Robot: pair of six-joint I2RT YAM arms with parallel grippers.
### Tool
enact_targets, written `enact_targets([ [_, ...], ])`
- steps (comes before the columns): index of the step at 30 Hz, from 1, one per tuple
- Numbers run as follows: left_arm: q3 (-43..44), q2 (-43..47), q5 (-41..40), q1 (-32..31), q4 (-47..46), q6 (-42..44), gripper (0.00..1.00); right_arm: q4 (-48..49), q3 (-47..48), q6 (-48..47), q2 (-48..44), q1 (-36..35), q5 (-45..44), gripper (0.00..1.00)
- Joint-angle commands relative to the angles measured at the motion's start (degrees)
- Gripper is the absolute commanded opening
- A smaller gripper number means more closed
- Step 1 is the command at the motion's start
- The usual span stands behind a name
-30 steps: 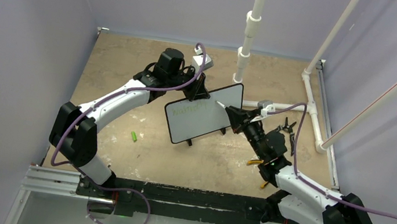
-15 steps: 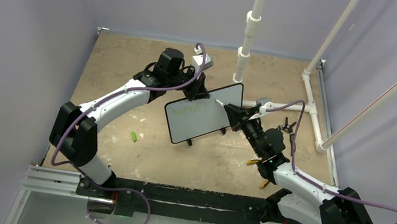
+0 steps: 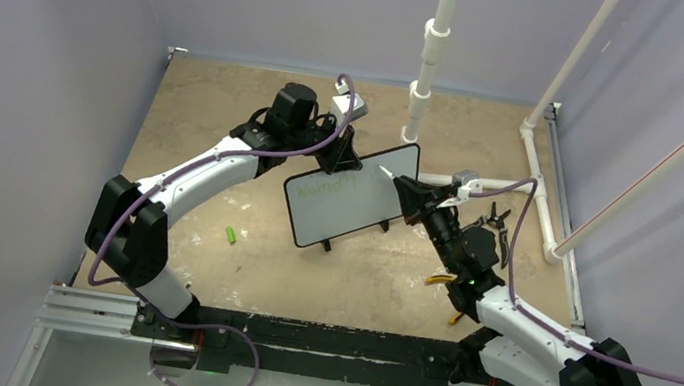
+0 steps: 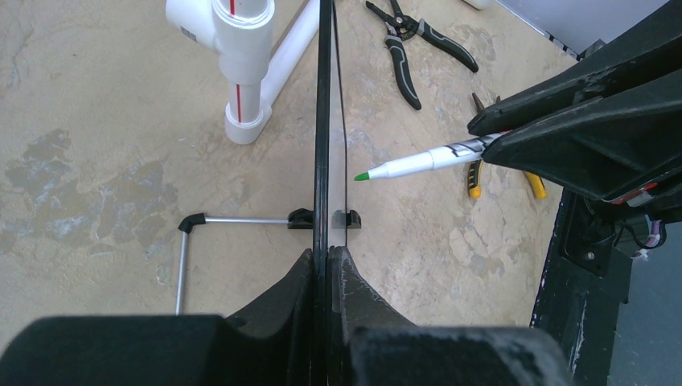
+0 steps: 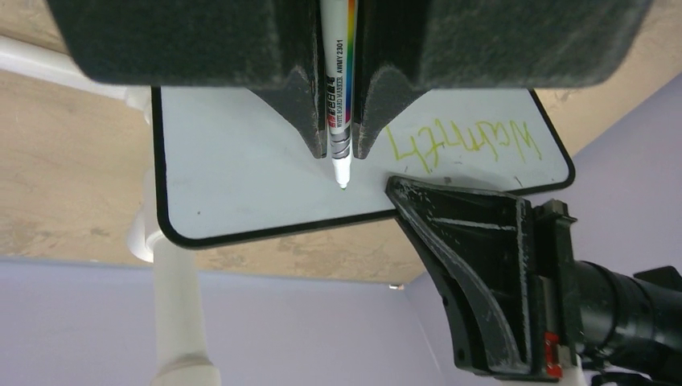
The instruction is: Write a sentence on the whiteboard
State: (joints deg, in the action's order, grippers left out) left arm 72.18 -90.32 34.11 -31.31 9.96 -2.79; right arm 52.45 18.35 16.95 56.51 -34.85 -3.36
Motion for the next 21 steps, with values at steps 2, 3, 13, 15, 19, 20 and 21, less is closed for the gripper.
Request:
enact_targets([
  [2, -0.18, -0.29, 0.49, -0.44, -1.78, 0.71, 0.0, -0.85, -0.68, 0.06, 0.64, 0.1, -2.08, 0.0],
  [3, -0.22, -0.29, 0.52, -0.5, -1.77, 0.74, 0.0, -0.85, -0.62, -0.06, 0.96, 0.13, -2.16, 0.0],
  [13, -0.24, -0.29, 0.84, -0.47, -1.67, 0.75, 0.0, -0.18, 0.4, -0.09, 3.68, 0.09, -2.18, 0.0],
  [15, -0.28, -0.22, 0.89, -0.5, -1.69, 0.76, 0.0, -0.14, 0.61, -0.12, 4.22, 0.11, -2.18, 0.0],
  [19, -0.32, -0.13, 0.96, -0.49, -1.69, 0.74, 0.0, -0.76, 0.69, 0.15, 4.58, 0.07, -2.4, 0.0],
  [20, -0.23, -0.12, 0.91, -0.48, -1.68, 0.75, 0.0, -0.95, 0.53, 0.33, 4.5, 0.11, -2.42, 0.0],
  [21, -0.26, -0.12, 0.88, -0.49, -1.69, 0.76, 0.0, -1.22, 0.33, 0.55, 4.37, 0.14, -2.46, 0.0],
])
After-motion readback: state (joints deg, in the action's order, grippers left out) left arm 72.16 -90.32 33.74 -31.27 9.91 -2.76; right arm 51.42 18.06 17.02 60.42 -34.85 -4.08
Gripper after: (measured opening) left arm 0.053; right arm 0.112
